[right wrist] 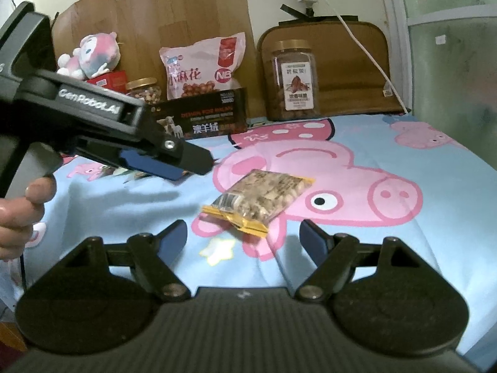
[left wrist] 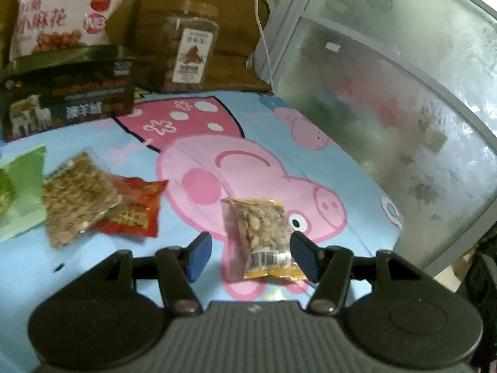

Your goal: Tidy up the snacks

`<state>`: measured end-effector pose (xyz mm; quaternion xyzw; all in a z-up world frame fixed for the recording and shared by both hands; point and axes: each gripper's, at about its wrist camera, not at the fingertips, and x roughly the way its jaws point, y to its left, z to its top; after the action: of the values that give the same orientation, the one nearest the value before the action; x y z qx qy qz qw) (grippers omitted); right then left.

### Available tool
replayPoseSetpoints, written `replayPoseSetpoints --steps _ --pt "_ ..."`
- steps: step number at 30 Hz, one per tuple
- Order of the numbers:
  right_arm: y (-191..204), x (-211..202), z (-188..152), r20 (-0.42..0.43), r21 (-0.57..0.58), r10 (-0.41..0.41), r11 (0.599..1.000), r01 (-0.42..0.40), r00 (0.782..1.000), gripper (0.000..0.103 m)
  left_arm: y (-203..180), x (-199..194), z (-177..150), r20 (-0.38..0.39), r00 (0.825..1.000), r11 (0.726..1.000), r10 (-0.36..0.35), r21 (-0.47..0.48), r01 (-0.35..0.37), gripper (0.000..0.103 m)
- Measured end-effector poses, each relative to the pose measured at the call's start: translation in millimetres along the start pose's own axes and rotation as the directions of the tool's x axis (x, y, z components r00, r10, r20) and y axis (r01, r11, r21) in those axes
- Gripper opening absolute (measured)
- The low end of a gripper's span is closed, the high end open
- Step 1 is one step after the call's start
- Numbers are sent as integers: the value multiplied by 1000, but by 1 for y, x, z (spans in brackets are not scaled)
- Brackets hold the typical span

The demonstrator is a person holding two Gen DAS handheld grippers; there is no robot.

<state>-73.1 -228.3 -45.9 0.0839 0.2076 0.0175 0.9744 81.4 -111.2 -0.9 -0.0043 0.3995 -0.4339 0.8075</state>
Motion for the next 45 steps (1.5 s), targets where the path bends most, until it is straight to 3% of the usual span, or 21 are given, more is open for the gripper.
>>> replayPoseSetpoints --steps 7,9,11,14,16,18,27,34,38,43,45 --pt "-7 13 2 -14 9 0 1000 0 1000 81 -7 31 4 -68 997 1000 -21 17 22 64" --pt "-6 16 2 -11 -8 -4 1000 4 1000 82 -7 37 0 -62 998 1000 -24 10 25 58" --pt "-2 21 3 -11 -37 -8 999 8 1000 80 -9 39 -2 -64 998 999 -28 24 30 42" --pt "12 25 2 -10 -134 -29 991 28 1000 64 -8 37 -4 -52 998 999 -34 8 35 37" --pt "13 26 3 -8 -131 -26 991 25 1000 58 -10 32 -3 -39 999 999 -31 10 32 34" --pt "13 25 8 -15 -122 -16 992 14 1000 44 -12 18 3 -8 999 999 -33 18 34 33" --pt "37 44 74 78 -156 91 985 -78 993 41 27 -44 50 182 983 999 4 -50 6 33" --pt "60 114 134 65 -192 222 960 -206 973 41 92 -57 103 276 952 979 131 -189 -80 32" --pt "61 179 175 47 -172 297 943 -285 954 41 142 -52 146 313 917 942 249 -296 -155 32" --pt "71 267 202 -58 -136 339 929 -343 939 48 206 -14 173 213 893 875 397 -380 -299 36" --pt "66 274 198 -48 -144 299 942 -302 953 48 215 -16 170 211 899 877 385 -388 -284 36"
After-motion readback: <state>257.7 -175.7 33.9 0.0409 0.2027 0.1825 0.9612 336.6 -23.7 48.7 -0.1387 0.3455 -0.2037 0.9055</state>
